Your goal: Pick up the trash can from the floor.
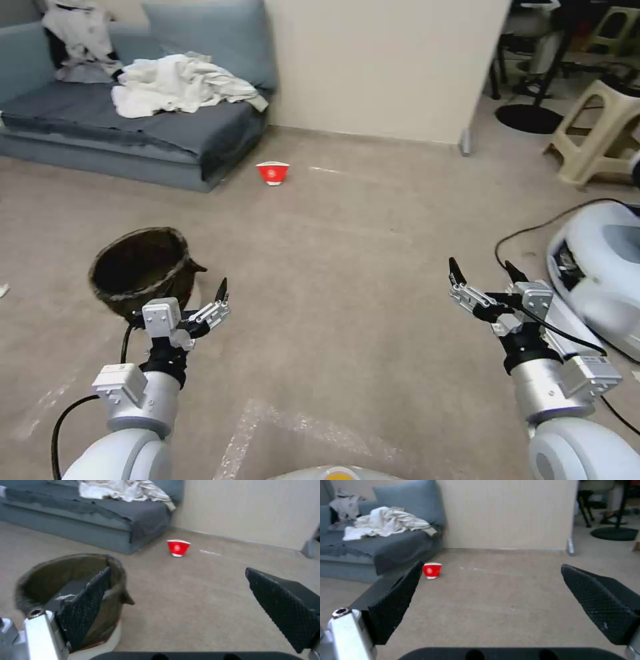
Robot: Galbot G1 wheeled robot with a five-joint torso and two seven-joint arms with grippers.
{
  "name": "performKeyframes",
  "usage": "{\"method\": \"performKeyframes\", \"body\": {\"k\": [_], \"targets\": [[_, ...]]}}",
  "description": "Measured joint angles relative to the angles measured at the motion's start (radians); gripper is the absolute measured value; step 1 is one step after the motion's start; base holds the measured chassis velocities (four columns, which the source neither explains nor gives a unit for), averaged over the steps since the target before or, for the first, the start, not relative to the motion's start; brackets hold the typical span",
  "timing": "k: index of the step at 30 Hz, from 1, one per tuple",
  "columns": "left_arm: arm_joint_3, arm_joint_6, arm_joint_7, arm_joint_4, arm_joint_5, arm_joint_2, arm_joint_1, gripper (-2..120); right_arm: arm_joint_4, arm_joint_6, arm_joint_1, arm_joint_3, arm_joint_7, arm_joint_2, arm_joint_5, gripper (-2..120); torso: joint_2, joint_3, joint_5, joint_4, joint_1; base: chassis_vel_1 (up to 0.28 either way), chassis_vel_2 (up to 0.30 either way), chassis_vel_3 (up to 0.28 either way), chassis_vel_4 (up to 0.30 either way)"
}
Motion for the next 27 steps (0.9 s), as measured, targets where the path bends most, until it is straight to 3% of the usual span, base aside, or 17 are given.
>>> {"method": "performKeyframes", "body": {"k": [27], "targets": [[-0.003, -0.001, -0.02, -0.004, 0.001, -0.002, 0.0, 100, -0.01, 0.008, 0.005, -0.002, -0.016, 0.002, 0.001, 100, 0.0, 0.0, 0.0, 0.0, 0.0, 0.082, 0.08, 0.078, 0.079]]}}
